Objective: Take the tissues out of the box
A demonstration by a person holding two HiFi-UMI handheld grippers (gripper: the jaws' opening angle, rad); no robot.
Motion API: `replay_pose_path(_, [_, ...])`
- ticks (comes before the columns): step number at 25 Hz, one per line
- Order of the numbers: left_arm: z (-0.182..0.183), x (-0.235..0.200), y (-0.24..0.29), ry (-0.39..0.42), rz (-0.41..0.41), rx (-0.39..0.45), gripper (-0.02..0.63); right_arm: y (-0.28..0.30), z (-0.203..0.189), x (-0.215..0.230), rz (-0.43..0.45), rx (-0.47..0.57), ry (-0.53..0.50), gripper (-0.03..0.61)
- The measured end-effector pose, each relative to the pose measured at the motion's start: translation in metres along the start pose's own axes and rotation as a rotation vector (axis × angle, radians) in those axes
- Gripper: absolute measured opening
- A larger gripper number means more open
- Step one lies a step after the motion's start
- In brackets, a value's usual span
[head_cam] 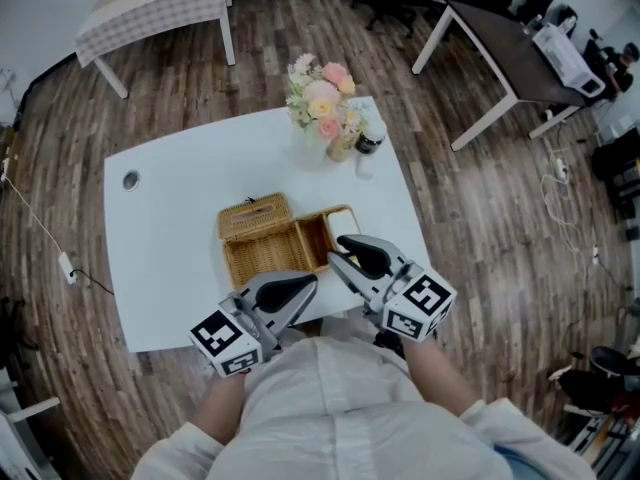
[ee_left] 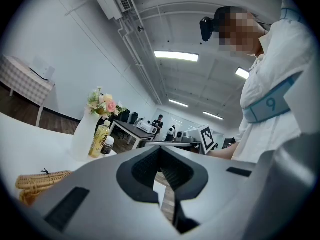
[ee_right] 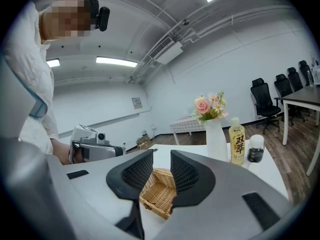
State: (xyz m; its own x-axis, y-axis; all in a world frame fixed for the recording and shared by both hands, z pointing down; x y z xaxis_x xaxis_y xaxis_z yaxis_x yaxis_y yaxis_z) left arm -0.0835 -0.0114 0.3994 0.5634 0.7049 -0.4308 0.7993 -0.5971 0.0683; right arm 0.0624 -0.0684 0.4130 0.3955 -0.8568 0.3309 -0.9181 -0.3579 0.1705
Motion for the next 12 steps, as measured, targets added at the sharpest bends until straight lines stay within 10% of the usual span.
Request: replay_pose_path(12, [-0.001, 0.001, 0.002, -0.003, -0.011, -0.011, 0.002, -0.001, -0.008, 0.013, -0.096, -0.026, 0.021, 0.237])
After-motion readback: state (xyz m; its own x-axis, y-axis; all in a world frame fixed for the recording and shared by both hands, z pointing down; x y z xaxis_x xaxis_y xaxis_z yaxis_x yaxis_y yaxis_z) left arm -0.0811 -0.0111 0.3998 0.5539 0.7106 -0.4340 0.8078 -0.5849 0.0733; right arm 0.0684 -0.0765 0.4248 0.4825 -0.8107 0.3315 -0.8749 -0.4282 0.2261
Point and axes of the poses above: the fingertips, and each gripper's own axes: y forward along the fingers, x to its right, z out of its top, the point moved 7 cm from there along -y, backward along the fingers, and after that the axes turned 7 degrees about z, right-handed, at the moved point
